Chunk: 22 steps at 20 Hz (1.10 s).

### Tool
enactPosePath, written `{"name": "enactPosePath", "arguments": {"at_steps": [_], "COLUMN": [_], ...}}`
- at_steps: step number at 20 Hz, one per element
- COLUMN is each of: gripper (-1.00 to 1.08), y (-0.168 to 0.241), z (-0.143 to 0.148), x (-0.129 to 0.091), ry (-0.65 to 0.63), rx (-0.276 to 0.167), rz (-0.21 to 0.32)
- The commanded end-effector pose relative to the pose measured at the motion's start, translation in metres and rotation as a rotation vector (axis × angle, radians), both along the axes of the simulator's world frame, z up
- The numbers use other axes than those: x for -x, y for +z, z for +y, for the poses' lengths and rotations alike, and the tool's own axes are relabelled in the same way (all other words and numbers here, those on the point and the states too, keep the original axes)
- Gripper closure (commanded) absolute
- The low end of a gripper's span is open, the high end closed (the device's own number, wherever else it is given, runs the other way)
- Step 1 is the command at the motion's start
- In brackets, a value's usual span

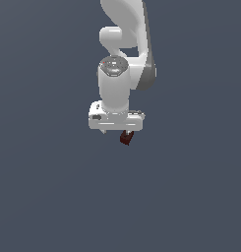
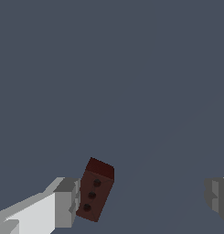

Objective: Pick up the object and move it to a goal position.

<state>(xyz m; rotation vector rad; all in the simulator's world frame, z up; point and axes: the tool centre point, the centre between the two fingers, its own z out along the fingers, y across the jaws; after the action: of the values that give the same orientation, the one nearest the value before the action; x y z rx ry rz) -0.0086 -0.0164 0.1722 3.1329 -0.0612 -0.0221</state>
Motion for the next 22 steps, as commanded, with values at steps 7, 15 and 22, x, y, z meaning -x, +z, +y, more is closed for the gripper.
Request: {"name": "enactPosePath", "arguments": {"at_steps": [7, 15, 22], "gripper": [-0.92, -0.92, -0.92], "y": [-0.001, -0.001, -0.008], "z": [-0.009, -0.014, -0.008], "x": [-0.001, -0.002, 0.002], "ry": [-0.022, -0.035, -0.059], "rx": [0.004, 0.006, 0.004], "rz": [-0.006, -0.01, -0.011]}}
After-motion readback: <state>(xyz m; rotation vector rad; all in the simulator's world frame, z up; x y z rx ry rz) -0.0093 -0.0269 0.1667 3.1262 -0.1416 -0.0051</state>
